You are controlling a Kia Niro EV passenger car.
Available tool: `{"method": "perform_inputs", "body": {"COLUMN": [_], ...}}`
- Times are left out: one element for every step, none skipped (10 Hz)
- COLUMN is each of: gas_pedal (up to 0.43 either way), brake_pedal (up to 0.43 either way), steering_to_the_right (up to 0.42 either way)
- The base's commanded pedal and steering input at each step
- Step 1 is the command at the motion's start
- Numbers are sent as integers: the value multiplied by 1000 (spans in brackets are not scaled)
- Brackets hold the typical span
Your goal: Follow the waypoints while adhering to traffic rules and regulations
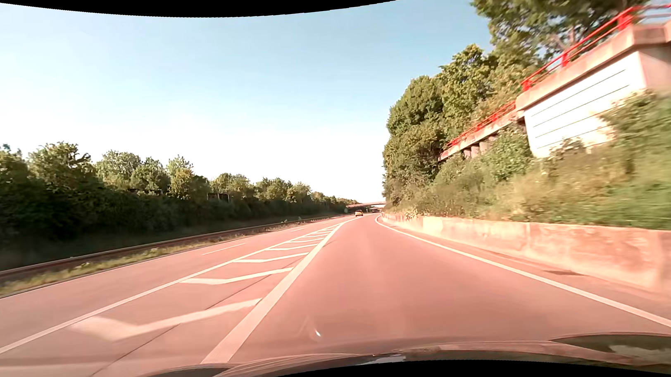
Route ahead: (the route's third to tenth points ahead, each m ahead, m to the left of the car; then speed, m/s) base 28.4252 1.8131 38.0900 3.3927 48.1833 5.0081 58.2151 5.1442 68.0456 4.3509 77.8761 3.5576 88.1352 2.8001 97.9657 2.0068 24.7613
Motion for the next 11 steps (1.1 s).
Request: {"method": "perform_inputs", "body": {"gas_pedal": [370,370,358,358,350,339,339,331,331,331,331], "brake_pedal": [6,6,6,6,6,6,6,6,12,6,6], "steering_to_the_right": [-3,-2,-1,0,1,1,1,2,3,5,7]}}
